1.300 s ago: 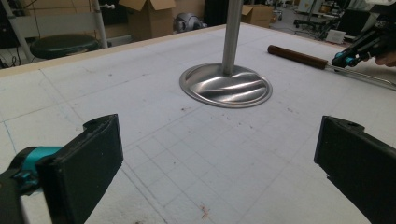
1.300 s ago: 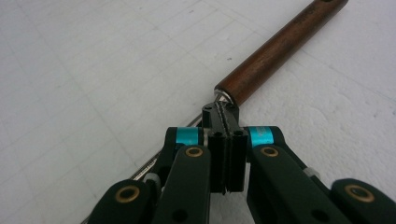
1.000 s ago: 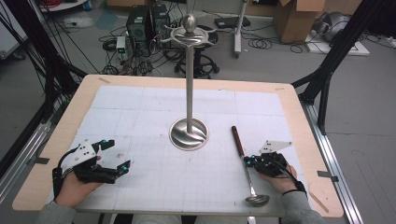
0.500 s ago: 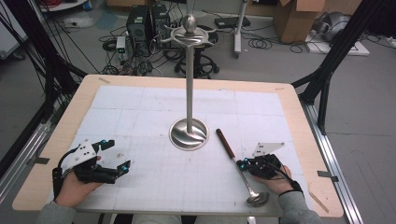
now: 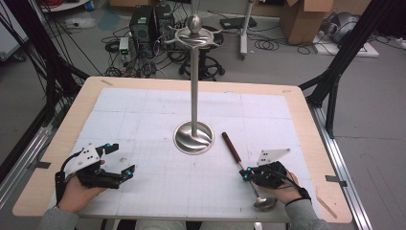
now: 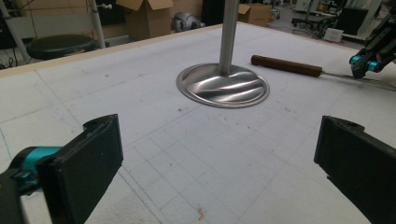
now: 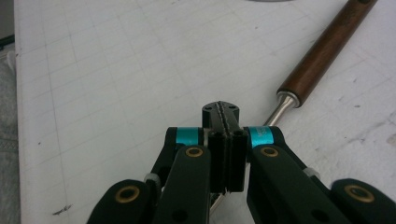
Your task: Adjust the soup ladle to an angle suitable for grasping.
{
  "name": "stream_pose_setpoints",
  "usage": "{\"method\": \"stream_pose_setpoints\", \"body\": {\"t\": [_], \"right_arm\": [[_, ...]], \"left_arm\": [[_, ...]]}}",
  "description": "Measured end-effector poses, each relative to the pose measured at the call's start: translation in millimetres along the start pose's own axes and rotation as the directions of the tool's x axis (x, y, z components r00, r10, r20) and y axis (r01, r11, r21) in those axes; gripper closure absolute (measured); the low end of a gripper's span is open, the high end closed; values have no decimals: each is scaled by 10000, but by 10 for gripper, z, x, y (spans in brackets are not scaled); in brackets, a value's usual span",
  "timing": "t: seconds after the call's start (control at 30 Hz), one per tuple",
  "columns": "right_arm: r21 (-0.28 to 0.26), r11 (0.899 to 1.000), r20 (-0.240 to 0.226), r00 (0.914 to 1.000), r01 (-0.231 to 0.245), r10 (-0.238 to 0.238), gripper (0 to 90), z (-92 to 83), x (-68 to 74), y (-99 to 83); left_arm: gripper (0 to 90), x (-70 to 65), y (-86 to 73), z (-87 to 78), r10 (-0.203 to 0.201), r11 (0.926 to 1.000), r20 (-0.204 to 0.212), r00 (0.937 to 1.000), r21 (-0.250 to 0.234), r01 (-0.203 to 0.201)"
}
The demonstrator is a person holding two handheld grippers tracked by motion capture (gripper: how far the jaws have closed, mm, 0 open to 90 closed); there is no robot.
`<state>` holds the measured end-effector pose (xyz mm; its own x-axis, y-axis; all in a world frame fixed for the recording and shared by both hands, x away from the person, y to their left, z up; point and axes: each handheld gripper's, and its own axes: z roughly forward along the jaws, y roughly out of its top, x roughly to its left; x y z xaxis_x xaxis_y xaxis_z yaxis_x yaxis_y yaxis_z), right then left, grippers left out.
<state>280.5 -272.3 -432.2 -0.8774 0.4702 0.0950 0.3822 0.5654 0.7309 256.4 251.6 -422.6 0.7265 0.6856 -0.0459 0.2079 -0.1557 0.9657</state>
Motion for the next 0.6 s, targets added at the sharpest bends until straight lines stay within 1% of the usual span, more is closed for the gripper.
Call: {"method": "stream_pose_setpoints", "body": {"t": [0.1,0.13,0.27,0.33,0.43,0.47,0.6], "right_arm": [[95,10000,-89,10000,12,-11,900,3,5,-5],[224,9997,-121,9999,-34,37,900,4,15,-7],[436,9990,-72,10000,3,0,900,15,32,-8],[633,9980,19,10000,-61,60,900,35,42,-3],[925,9953,122,9995,-303,293,900,59,47,2],[1001,9938,189,9988,-477,460,900,64,53,2],[1127,9916,308,9977,-642,611,900,66,62,20]], "left_arm": [[18,4,3,5,15,10000,25,10000,-29,-14],[18,4,3,8,29,10000,21,10000,-3,-29],[18,0,2,18,36,10000,56,10000,30,-36],[18,0,2,18,-7,10000,22,10000,22,7],[18,0,2,18,-10,10000,30,10000,16,10],[18,-1,2,18,-9,10000,27,10000,21,9],[18,-1,2,18,-5,10000,38,10000,21,5]]}}
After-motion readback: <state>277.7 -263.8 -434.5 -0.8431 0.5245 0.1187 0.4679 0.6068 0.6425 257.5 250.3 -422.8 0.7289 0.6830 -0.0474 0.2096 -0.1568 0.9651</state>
